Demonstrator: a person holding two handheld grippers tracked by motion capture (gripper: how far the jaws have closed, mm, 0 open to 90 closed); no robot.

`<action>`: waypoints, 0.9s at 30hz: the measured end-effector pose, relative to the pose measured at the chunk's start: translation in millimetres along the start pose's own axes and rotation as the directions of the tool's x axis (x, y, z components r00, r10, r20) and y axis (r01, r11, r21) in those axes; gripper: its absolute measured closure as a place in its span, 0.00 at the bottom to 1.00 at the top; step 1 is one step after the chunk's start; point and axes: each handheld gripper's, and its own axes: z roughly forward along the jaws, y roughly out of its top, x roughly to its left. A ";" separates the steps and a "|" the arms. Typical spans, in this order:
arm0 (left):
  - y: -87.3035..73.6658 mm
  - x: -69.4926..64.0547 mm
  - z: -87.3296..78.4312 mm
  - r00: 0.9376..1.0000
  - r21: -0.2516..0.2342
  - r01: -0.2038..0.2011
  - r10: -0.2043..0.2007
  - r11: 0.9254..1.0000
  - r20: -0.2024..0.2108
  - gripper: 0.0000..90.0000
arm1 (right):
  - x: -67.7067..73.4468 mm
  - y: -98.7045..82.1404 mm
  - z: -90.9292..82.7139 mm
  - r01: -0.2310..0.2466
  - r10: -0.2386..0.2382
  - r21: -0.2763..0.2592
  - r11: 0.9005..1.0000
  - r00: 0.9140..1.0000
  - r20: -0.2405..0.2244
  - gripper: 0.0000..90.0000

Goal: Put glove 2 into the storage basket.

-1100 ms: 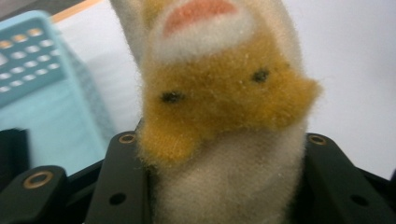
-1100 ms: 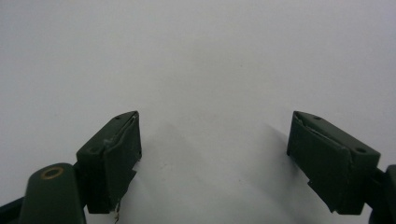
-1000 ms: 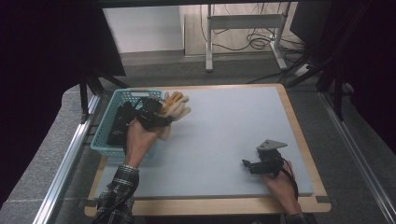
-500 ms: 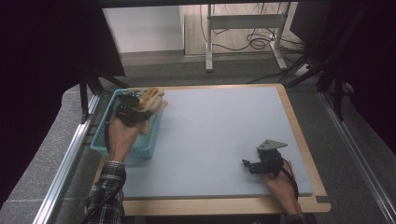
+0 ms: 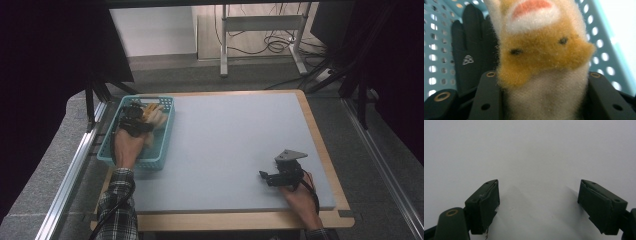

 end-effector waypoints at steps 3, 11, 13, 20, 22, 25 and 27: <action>2.9 -4.2 15.1 1.000 0.051 -0.018 0.019 0.999 -0.013 0.59 | 0.0 0.0 0.0 0.000 0.000 0.000 1.000 1.000 0.000 0.19; 8.0 -14.1 47.8 0.998 0.176 -0.062 0.062 0.983 0.004 0.51 | -0.2 -0.1 -0.1 0.002 -0.002 0.000 1.000 1.000 -0.001 0.19; 9.5 -12.1 52.0 0.999 0.222 -0.047 0.040 0.974 0.037 0.41 | -0.2 -0.1 -0.1 0.003 -0.003 0.000 1.000 1.000 0.000 0.19; 8.5 2.9 42.4 0.990 0.253 -0.021 -0.014 0.967 0.137 0.13 | -0.2 -0.1 -0.1 0.002 -0.002 0.001 1.000 1.000 -0.001 0.19; 9.7 3.4 33.3 0.991 0.236 -0.035 0.002 0.971 0.137 0.11 | -0.2 -0.1 0.0 0.002 -0.002 0.000 1.000 1.000 0.000 0.19; 13.1 6.6 14.7 0.987 0.172 -0.032 0.004 0.984 0.163 0.11 | -0.2 -0.1 -0.1 0.003 -0.003 0.000 1.000 1.000 0.000 0.19; 14.9 10.0 1.3 0.989 0.117 -0.027 0.010 0.993 0.144 0.15 | -0.2 -0.1 0.0 0.003 -0.003 0.001 1.000 1.000 0.000 0.19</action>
